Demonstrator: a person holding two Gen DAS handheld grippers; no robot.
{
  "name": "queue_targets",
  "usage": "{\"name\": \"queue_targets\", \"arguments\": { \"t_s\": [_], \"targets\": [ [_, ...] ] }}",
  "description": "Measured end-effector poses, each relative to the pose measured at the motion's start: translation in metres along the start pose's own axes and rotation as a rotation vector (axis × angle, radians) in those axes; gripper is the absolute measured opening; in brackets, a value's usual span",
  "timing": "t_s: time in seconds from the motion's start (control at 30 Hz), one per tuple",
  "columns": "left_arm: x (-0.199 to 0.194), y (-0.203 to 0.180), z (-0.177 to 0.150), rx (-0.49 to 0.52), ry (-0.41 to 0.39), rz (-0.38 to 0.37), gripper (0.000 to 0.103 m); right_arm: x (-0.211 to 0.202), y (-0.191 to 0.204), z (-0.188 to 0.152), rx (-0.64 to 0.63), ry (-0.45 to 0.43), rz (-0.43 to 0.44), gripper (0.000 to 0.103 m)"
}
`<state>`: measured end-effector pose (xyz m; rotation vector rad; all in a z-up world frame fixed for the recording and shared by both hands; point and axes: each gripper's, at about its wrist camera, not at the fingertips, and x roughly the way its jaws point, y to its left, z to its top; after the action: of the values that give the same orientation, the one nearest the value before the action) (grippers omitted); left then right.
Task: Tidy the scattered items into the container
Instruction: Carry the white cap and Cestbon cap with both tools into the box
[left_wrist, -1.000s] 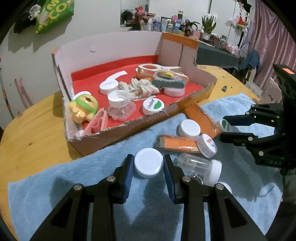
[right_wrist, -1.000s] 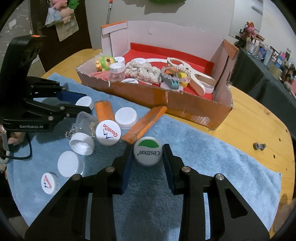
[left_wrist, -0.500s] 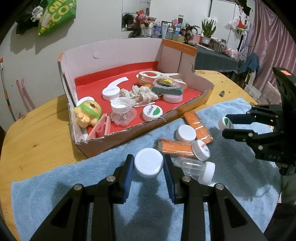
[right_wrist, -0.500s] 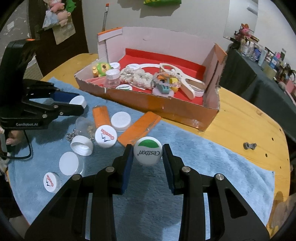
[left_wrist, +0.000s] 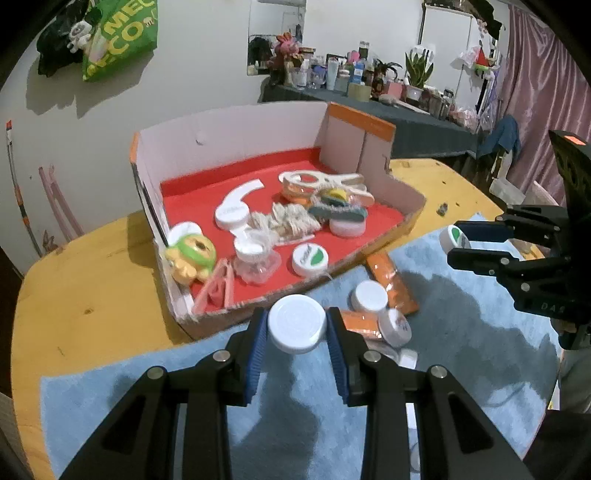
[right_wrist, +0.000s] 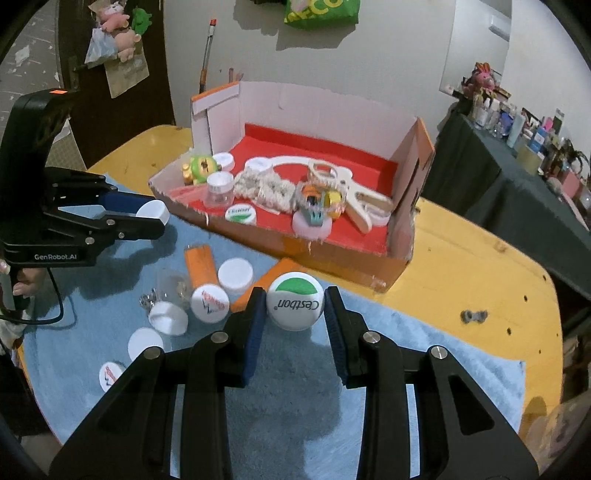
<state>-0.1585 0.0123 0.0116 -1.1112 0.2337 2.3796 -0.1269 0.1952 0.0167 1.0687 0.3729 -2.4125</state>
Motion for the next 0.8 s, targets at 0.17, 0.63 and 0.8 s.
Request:
{"name": "queue_targets", "arguments": {
  "t_s": [0.17,0.63,0.8],
  "targets": [
    [-0.005,0.003,0.014,-0.002,-0.012,0.013,0.034,-0.002,-0.003,0.015,-0.007,-0.019,-0.002,0.03],
    [0.002,0.016,0.058,-0.035,-0.026,0.051,0.034,0.011,-0.018,0.07,-0.004,-0.034,-0.021,0.03],
    [0.011,0.019,0.075,-0.041,-0.027,0.077,0.034,0.026,-0.024,0.092,0.004,-0.022,-0.038,0.03]
  ]
}}
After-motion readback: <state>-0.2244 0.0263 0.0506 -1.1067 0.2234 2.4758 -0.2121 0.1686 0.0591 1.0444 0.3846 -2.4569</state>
